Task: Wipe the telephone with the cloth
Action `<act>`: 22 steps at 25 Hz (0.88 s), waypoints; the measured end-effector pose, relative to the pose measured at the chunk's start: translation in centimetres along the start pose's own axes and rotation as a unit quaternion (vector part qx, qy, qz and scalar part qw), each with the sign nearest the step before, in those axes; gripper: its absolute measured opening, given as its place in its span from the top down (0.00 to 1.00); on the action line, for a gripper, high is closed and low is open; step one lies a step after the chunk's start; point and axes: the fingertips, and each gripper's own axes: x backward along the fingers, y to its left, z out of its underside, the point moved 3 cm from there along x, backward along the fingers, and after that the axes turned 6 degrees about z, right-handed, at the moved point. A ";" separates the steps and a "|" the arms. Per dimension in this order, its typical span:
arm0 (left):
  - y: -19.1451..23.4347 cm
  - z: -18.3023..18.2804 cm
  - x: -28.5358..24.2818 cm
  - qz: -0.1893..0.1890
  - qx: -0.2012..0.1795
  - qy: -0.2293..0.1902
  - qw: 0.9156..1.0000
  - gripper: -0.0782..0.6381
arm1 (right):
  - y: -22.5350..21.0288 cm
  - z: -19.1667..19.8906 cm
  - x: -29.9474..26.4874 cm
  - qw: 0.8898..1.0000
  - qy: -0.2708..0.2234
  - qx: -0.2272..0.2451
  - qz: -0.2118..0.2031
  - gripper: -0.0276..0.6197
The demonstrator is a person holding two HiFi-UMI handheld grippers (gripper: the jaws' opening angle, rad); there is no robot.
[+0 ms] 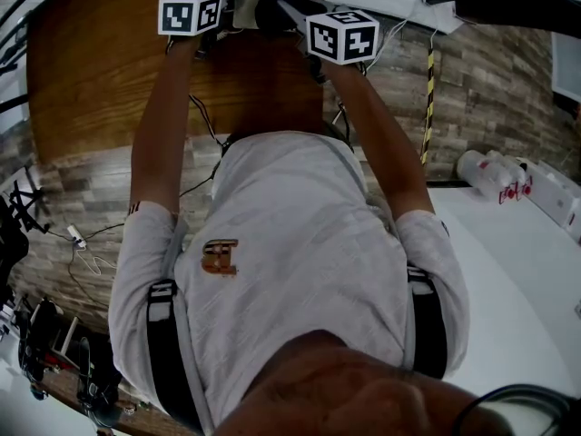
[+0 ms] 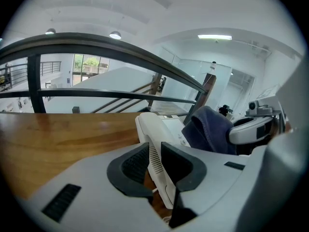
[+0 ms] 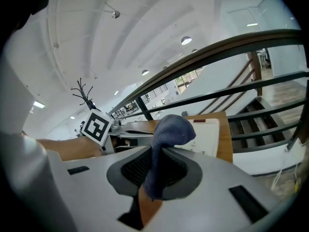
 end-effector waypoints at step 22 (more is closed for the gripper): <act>-0.1 -0.1 -0.1 0.010 0.003 -0.002 1.000 0.77 | -2.8 4.9 -2.7 0.997 0.051 -0.029 0.050 0.85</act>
